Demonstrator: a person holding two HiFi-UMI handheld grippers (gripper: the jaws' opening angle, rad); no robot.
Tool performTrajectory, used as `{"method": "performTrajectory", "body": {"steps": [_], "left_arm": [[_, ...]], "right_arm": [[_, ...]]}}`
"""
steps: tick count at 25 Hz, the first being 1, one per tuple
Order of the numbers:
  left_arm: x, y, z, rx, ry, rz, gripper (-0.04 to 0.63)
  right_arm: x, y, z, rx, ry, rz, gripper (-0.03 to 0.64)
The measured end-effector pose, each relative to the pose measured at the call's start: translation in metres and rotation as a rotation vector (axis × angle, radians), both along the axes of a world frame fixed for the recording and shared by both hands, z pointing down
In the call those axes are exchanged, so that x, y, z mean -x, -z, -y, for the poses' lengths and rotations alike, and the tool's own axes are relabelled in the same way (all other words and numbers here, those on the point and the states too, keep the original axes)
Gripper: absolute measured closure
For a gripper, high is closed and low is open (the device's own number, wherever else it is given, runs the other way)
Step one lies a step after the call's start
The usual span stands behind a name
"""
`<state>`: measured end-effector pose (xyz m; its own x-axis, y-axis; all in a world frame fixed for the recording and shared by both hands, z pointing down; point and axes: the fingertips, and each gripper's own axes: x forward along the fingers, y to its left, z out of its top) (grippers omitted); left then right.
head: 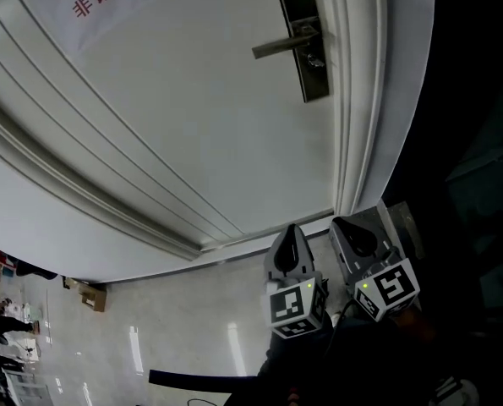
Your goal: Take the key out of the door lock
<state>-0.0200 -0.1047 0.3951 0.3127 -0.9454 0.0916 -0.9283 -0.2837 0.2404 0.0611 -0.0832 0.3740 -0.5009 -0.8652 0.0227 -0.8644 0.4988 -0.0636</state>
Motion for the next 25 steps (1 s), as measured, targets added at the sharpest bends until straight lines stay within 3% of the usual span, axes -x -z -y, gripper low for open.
{"method": "performTrajectory", "body": {"steps": [5, 10, 18, 21, 25], "left_arm": [[0.009, 0.011, 0.048, -0.023, -0.038, 0.005, 0.595], [0.02, 0.015, 0.101, 0.002, -0.085, -0.034, 0.595], [0.023, 0.031, 0.169, -0.041, -0.188, -0.037, 0.595], [0.017, 0.047, 0.189, -0.091, -0.253, -0.009, 0.597], [0.016, 0.06, 0.208, -0.147, -0.277, 0.037, 0.595]], "right_arm": [[0.009, 0.008, 0.048, -0.016, -0.043, 0.011, 0.615], [0.018, 0.021, 0.098, -0.053, -0.087, -0.001, 0.614], [0.016, 0.044, 0.164, -0.15, -0.193, -0.045, 0.614], [0.01, 0.055, 0.182, -0.183, -0.242, -0.05, 0.614], [0.005, 0.066, 0.199, -0.233, -0.299, -0.081, 0.614]]}}
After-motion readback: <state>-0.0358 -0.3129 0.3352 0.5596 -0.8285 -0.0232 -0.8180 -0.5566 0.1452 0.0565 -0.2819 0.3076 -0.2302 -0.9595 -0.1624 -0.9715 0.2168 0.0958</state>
